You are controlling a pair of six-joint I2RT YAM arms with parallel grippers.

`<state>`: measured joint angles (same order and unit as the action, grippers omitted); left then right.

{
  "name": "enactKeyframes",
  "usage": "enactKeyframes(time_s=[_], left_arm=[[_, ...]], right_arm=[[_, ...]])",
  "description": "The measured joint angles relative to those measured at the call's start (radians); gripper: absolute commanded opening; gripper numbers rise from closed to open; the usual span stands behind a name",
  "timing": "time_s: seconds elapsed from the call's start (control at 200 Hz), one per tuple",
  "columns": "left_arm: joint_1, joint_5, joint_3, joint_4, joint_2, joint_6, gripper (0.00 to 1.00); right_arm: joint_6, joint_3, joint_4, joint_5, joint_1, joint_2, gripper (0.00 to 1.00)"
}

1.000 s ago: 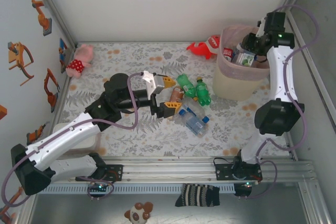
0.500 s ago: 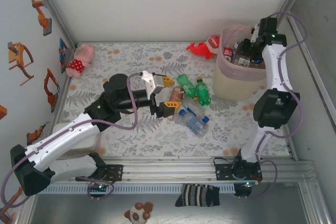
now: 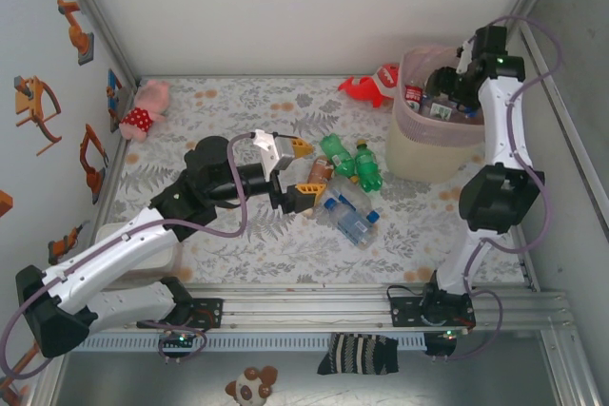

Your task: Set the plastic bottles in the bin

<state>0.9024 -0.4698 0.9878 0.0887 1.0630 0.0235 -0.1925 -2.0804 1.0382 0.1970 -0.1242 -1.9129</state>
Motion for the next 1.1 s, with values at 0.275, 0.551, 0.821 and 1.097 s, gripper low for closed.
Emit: enactKeyframes(time_s=[0.275,0.551,0.821,1.097], left_arm=[[-0.001,0.01,-0.001,0.0,0.0,-0.014,0.88],[-0.001,0.026,-0.002,0.0,0.0,-0.018,0.86],[-0.008,0.099,-0.022,0.0,0.001,-0.046,0.84],[-0.026,0.23,-0.021,-0.045,0.036,-0.091,0.84]], right_arm=[[0.006,-0.006,0.004,0.01,0.004,0.089,0.49],[0.003,0.077,-0.036,0.038,0.011,0.078,0.37],[0.003,0.127,-0.103,0.05,0.01,0.034,0.35],[0.003,0.12,-0.073,0.046,0.01,0.067,0.48]])
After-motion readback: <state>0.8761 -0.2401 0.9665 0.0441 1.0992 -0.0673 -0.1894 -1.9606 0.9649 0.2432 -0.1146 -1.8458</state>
